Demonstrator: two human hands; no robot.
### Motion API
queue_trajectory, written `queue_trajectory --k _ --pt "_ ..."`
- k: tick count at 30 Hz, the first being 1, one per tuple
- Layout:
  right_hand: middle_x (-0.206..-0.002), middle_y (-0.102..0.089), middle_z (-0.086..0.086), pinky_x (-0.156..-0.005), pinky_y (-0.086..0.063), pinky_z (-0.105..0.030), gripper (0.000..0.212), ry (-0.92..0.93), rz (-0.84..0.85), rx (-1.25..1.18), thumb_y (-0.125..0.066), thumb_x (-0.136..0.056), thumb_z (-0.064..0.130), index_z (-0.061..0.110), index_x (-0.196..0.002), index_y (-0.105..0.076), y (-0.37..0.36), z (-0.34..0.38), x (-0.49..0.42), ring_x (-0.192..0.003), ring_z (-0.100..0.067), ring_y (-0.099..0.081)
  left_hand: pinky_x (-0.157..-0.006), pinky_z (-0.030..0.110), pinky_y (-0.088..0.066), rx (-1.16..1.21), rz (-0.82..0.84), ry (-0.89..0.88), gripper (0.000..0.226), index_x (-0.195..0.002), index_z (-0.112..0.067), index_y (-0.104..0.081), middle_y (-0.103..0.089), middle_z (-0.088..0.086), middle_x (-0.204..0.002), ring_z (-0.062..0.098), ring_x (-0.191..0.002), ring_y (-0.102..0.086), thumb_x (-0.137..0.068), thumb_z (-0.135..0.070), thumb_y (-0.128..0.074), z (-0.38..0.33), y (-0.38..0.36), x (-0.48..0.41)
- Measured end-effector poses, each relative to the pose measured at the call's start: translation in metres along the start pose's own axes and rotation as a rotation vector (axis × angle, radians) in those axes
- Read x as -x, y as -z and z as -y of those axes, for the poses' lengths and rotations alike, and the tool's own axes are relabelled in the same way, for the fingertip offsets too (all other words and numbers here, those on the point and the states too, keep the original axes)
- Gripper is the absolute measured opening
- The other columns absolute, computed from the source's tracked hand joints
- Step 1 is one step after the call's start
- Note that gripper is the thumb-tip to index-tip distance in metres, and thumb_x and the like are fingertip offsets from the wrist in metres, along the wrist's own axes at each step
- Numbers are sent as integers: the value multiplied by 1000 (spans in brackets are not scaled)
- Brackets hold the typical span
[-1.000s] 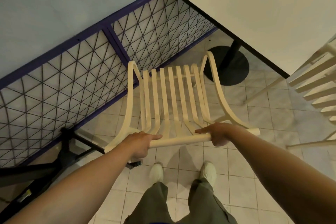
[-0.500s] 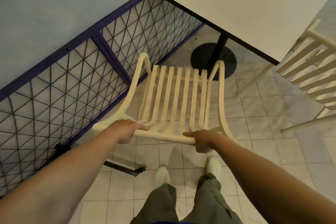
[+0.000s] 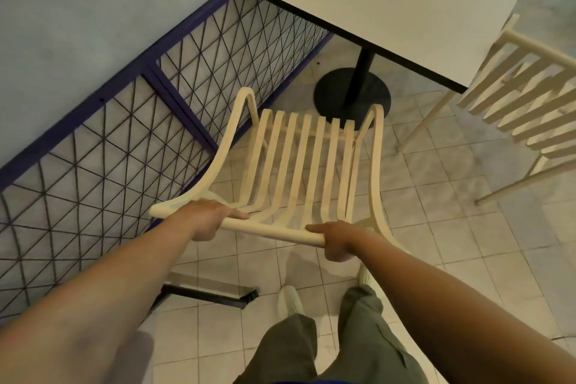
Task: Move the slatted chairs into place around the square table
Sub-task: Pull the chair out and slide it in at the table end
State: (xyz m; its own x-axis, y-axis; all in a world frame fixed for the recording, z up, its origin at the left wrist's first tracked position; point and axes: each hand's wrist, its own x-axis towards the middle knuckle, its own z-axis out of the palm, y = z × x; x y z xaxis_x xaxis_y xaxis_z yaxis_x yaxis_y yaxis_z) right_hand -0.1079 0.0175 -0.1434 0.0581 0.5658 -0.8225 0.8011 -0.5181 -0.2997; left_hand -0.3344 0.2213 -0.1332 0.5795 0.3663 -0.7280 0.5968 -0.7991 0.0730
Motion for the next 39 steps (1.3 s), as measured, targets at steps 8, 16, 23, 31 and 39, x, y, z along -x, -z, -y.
queue_trajectory --k 8,16,23,31,39 --pt "-142 -50 -4 -102 -42 -39 76 6 -47 12 -58 -90 16 37 -155 -24 -3 -13 6 -120 -25 -51 -82 34 -48 54 122 -41 78 -139 -71 -28 -57 -12 -128 13 -101 -56 -80 -32 -60 -10 8 -5" --pt "-143 -48 -6 -102 -42 -39 83 43 34 -34 -64 -89 18 38 -156 -19 2 -21 2 -121 -26 -51 -74 31 -46 30 88 46 85 -141 -71 -26 -56 -10 -122 14 -96 -56 -88 -11 -54 -23 4 -10" --pt "-144 -46 -7 -103 -41 -42 93 44 98 -43 -67 -86 14 45 -155 -13 3 -30 -1 -121 -27 -50 -80 32 -46 33 31 76 86 -139 -72 -29 -55 -9 -122 15 -99 -55 -89 -7 -52 -22 -1 -11" --pt "-142 -47 -6 -98 -45 -37 91 22 57 -72 -61 -87 6 47 -154 -15 1 -25 1 -115 -24 -53 -83 36 -52 27 6 -7 89 -139 -73 -25 -56 -10 -127 13 -96 -56 -91 -4 -53 -16 0 -9" --pt "-144 -46 -5 -103 -42 -43 93 -18 62 -90 -58 -87 5 51 -153 -11 -2 -11 2 -119 -25 -52 -91 41 -51 7 87 -96 85 -139 -74 -23 -55 -8 -132 15 -102 -57 -94 -7 -52 2 6 -13"
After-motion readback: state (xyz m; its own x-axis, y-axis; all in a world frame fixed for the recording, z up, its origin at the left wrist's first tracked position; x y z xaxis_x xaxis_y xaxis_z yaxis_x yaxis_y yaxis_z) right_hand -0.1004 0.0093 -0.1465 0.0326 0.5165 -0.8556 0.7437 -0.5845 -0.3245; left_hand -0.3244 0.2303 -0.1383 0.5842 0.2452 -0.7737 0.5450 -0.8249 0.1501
